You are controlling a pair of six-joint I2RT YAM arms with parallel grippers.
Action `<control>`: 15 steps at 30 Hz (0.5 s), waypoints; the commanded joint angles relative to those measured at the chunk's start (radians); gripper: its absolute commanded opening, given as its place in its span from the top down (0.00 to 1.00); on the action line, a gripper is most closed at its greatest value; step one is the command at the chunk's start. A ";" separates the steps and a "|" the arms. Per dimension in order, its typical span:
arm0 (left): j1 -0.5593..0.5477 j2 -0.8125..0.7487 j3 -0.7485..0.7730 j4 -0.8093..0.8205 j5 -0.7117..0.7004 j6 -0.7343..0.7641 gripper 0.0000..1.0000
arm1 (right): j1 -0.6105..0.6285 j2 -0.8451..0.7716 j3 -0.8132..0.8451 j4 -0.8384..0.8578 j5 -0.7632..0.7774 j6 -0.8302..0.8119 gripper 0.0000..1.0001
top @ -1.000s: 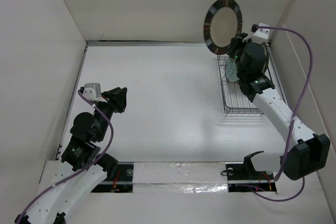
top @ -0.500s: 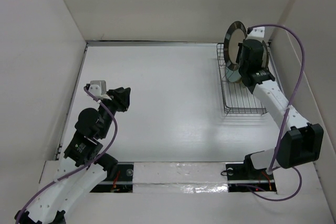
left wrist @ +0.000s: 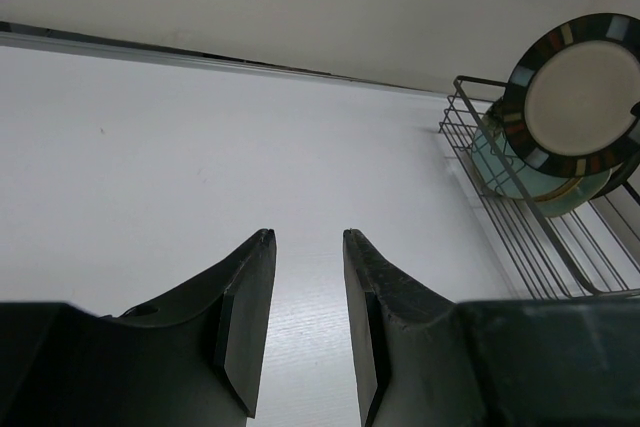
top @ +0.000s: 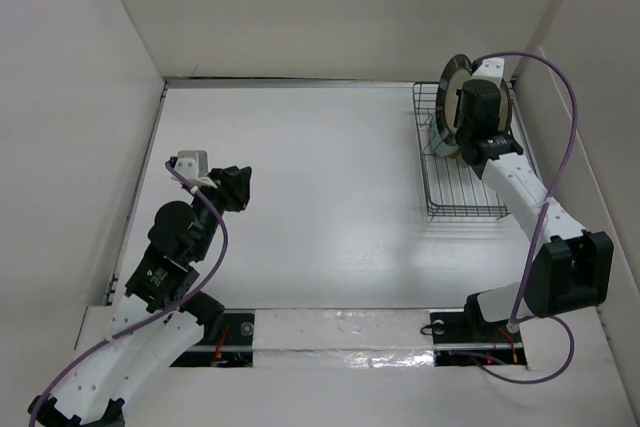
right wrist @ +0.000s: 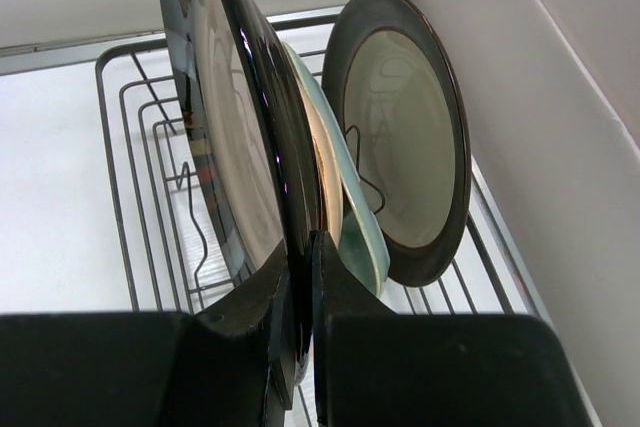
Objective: Load the plates into the dish rack
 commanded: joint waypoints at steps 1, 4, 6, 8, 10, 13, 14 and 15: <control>0.003 0.007 0.001 0.040 -0.004 0.009 0.70 | -0.001 -0.025 0.022 0.195 0.041 0.019 1.00; 0.003 0.012 -0.001 0.037 -0.006 0.009 0.70 | -0.001 -0.007 -0.006 0.198 0.013 0.042 1.00; 0.003 0.011 0.003 0.037 -0.001 0.009 0.69 | -0.001 0.007 -0.015 0.190 0.013 0.045 1.00; 0.003 0.010 0.001 0.040 -0.009 0.009 0.69 | -0.001 0.003 -0.031 0.199 0.022 0.053 1.00; 0.003 0.014 -0.001 0.038 -0.003 0.009 0.69 | -0.001 0.009 -0.037 0.201 0.028 0.053 1.00; 0.003 0.015 0.003 0.041 0.004 0.009 0.69 | 0.020 0.001 -0.054 0.207 0.048 0.053 1.00; 0.003 0.017 0.003 0.041 0.001 0.007 0.69 | 0.020 -0.002 -0.063 0.215 0.048 0.059 1.00; 0.003 0.018 0.001 0.040 -0.003 0.009 0.69 | 0.030 0.000 -0.072 0.221 0.032 0.065 1.00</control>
